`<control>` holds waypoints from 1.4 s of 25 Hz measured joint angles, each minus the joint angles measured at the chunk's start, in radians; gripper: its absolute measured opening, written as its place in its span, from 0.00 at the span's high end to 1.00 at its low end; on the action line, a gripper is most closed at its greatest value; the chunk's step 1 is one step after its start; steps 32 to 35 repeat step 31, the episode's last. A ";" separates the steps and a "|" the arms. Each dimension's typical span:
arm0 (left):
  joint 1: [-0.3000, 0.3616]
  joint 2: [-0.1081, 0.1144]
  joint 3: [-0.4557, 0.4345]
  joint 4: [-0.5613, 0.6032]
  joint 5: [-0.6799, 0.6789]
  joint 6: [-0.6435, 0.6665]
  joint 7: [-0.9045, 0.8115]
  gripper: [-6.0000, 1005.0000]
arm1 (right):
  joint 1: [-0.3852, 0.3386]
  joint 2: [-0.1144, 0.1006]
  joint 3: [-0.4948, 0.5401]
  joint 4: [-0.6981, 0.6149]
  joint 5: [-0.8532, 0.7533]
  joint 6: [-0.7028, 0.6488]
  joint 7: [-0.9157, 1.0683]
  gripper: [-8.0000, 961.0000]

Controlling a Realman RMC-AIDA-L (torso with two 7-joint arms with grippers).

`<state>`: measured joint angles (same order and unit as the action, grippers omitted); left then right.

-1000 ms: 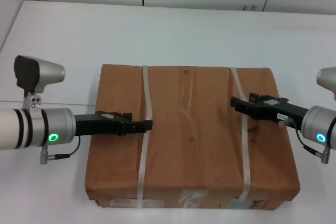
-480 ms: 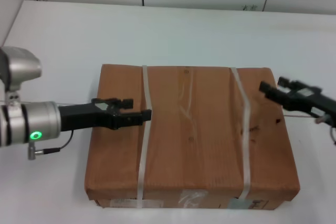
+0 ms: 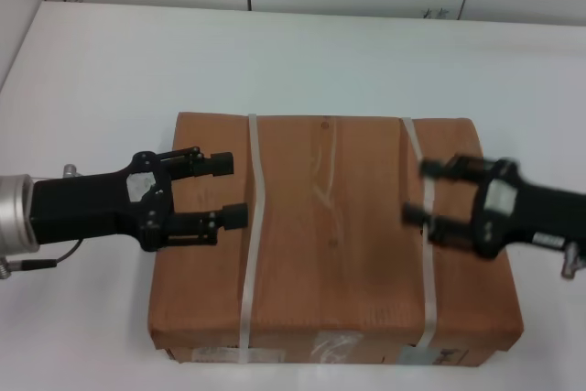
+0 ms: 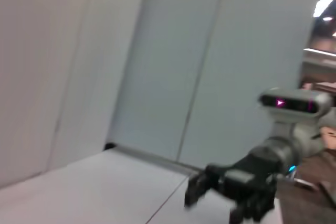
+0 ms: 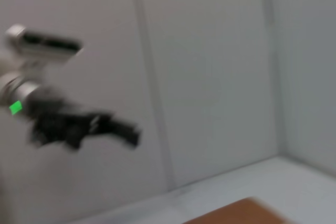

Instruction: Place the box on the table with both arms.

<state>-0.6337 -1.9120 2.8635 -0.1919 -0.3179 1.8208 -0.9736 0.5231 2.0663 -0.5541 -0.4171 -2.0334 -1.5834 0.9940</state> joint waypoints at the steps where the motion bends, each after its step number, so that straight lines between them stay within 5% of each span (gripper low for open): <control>1: -0.001 0.000 0.000 -0.002 0.002 0.011 0.007 0.19 | 0.011 0.000 -0.029 -0.005 -0.022 -0.005 0.021 0.28; 10: -0.023 -0.013 0.000 -0.003 0.034 0.030 0.011 0.19 | 0.072 0.001 -0.080 -0.011 -0.086 -0.023 0.066 0.28; 35: -0.024 -0.026 -0.009 -0.003 0.038 0.023 0.019 0.20 | 0.028 0.005 -0.077 -0.010 0.083 -0.041 -0.042 0.28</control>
